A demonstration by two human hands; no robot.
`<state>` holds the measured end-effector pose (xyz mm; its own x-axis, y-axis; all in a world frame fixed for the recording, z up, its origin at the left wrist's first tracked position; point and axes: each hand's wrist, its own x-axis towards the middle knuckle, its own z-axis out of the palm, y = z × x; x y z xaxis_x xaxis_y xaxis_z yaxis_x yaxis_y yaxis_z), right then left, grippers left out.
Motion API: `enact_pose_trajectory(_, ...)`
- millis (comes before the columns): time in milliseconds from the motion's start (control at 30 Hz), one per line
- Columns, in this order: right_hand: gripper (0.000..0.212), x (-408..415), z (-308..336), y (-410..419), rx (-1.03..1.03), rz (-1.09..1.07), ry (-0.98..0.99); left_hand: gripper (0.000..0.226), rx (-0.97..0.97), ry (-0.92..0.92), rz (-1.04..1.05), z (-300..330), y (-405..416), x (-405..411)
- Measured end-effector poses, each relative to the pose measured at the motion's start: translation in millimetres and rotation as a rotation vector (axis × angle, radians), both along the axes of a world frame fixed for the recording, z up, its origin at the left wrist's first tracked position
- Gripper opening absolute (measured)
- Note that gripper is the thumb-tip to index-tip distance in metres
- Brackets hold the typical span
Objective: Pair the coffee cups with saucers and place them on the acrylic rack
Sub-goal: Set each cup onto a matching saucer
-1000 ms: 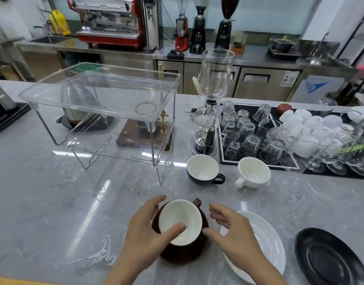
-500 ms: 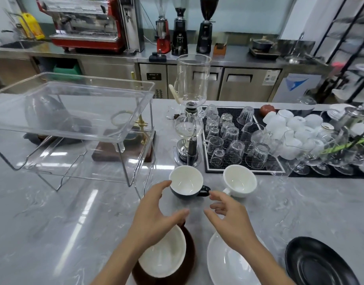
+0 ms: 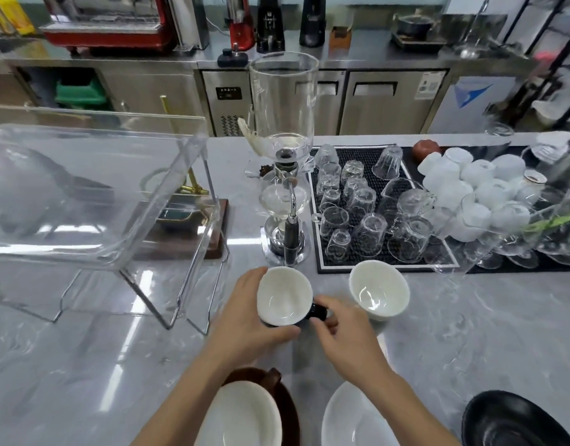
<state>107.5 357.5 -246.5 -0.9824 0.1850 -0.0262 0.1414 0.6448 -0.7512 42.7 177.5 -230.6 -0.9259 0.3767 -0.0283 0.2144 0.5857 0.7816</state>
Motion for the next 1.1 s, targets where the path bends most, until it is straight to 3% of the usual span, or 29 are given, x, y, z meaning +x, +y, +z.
enact_pose_trajectory(300, 0.015, -14.5, -18.0, -0.2, 0.023, -0.043, -0.066, 0.115, -0.033, -0.037, -0.060, -4.6, 9.2, -13.1)
enact_pose_trajectory(800, 0.022, 32.8, 17.4, 4.8, -0.241, -0.133, 0.065, 0.088, 0.057, 0.155, -0.015, 30.0, 5.3, 37.9)
enact_pose_trajectory(967, 0.041, 62.6, 36.3, 18.1, -0.298, -0.211, 0.114, 0.097, 0.107, 0.169, -0.068, 37.9, 16.8, 55.1)
enact_pose_trajectory(1100, 0.041, 85.4, 46.9, 37.5, -0.296, -0.255, 0.141, 0.106, 0.160, 0.110, -0.121, 38.2, 29.3, 66.7)
